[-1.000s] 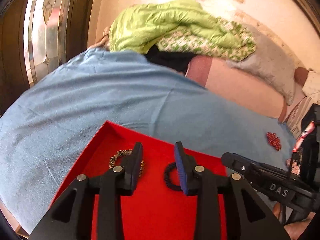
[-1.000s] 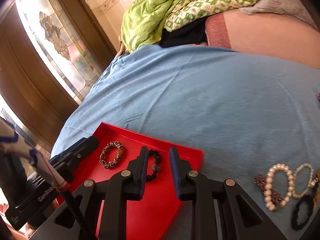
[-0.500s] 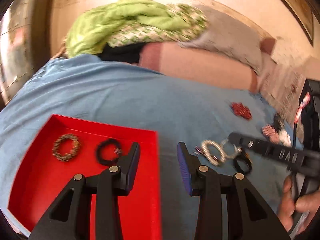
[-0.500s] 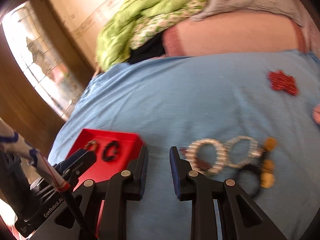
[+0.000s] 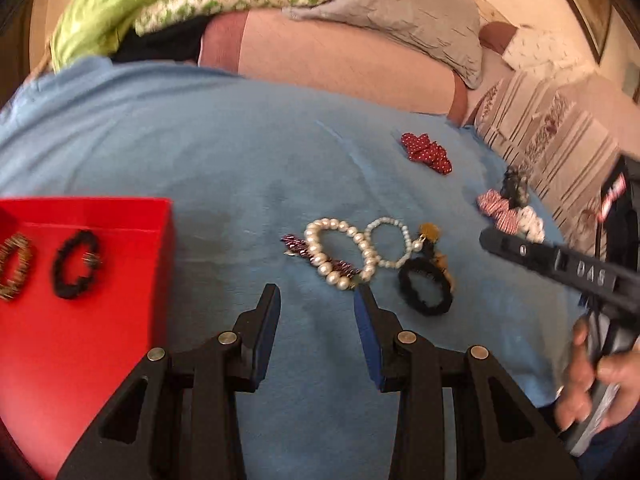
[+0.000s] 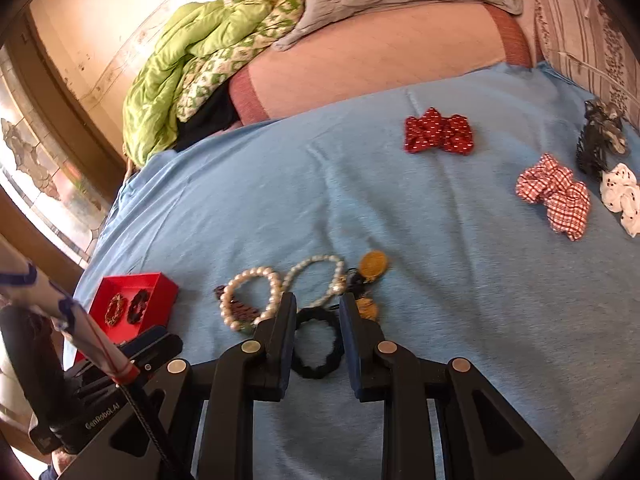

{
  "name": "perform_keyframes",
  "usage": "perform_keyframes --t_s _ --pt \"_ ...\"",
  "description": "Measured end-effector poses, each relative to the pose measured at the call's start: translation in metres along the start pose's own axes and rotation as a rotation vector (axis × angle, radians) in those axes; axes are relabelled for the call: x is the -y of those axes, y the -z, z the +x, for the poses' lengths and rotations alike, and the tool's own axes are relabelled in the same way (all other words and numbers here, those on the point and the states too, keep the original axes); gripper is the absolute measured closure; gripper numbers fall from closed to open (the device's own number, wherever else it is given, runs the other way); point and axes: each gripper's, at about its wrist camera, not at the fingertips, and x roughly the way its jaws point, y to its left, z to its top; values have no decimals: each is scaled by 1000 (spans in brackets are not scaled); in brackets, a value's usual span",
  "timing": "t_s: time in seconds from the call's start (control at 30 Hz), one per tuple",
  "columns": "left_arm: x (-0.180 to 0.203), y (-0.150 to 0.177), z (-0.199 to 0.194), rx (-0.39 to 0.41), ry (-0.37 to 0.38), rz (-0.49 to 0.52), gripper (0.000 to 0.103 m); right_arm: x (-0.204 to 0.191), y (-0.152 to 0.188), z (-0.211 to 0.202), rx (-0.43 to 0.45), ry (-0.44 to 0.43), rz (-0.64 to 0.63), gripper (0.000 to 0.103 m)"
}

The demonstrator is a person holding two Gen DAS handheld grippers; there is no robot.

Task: Organize jewelry
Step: 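Move both open tools back toward the remaining jewelry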

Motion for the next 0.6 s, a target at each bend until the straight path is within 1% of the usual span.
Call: perform_keyframes --t_s 0.13,0.2,0.27,0.3,0.37,0.43,0.5,0.53,0.57,0.6 --pt "6 -13 18 -4 -7 -17 66 6 -3 4 -6 -22 36 78" --pt "12 -15 30 -23 -3 -12 66 6 -4 4 -1 -32 37 78" --pt "16 -17 39 -44 -31 -1 66 6 -6 4 5 -36 43 78" --pt "18 -17 45 -52 -65 4 67 8 -7 4 6 -38 49 78" --pt "17 -17 53 -62 -85 -7 68 14 -8 3 9 -46 76 77" --pt "15 -17 60 -75 -82 -7 73 20 -10 2 9 -48 95 77" --pt "17 -17 64 -80 -88 9 84 25 -10 2 11 -38 113 77" --pt "18 -18 65 -78 -93 21 86 27 -11 3 11 -35 119 76" --pt "19 -18 63 -65 -97 31 92 31 -13 4 10 -29 134 76" --pt "21 -20 58 -45 -83 35 93 32 -14 5 9 -26 142 76"
